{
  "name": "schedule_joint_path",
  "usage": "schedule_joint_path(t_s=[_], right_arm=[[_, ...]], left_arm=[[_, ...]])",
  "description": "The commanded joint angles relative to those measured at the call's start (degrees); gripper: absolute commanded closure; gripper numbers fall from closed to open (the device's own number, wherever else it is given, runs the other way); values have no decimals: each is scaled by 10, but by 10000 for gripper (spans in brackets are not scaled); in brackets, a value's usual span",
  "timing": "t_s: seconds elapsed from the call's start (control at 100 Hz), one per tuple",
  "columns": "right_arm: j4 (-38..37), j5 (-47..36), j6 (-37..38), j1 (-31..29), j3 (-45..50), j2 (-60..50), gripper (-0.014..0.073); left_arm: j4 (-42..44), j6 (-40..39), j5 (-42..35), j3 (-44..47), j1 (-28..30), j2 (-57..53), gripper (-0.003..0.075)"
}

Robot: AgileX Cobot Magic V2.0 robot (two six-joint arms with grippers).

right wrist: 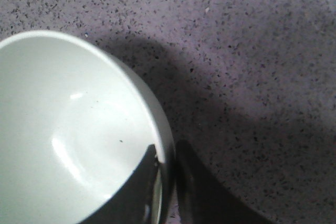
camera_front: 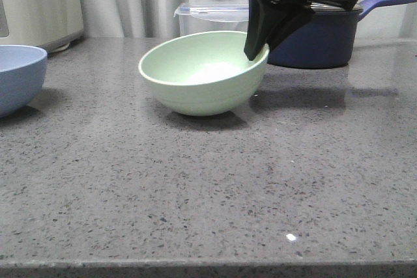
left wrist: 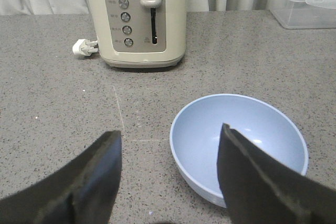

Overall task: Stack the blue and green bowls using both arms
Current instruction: 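Slide the pale green bowl with the right gripper toward the table center, then open the right gripper and raise it away from the green bowl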

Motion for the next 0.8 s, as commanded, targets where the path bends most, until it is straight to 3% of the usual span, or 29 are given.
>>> schedule_joint_path(t_s=[0.0,0.09,0.43,0.79], right_arm=[[5,-24,-6,0,-20,-26,425],[5,-25,-6,0,-20,-26,379],[-3,-25,-6,0,-12,-63,379],[-2,-62,-6,0,109,-160,383]], left_arm=[[-6,-5,-42,-21,0,5,314],[-6,-5,-42,-21,0,5,314],[-6,-5,-42,-21,0,5,314],[-6,-5,-42,-21,0,5,314]])
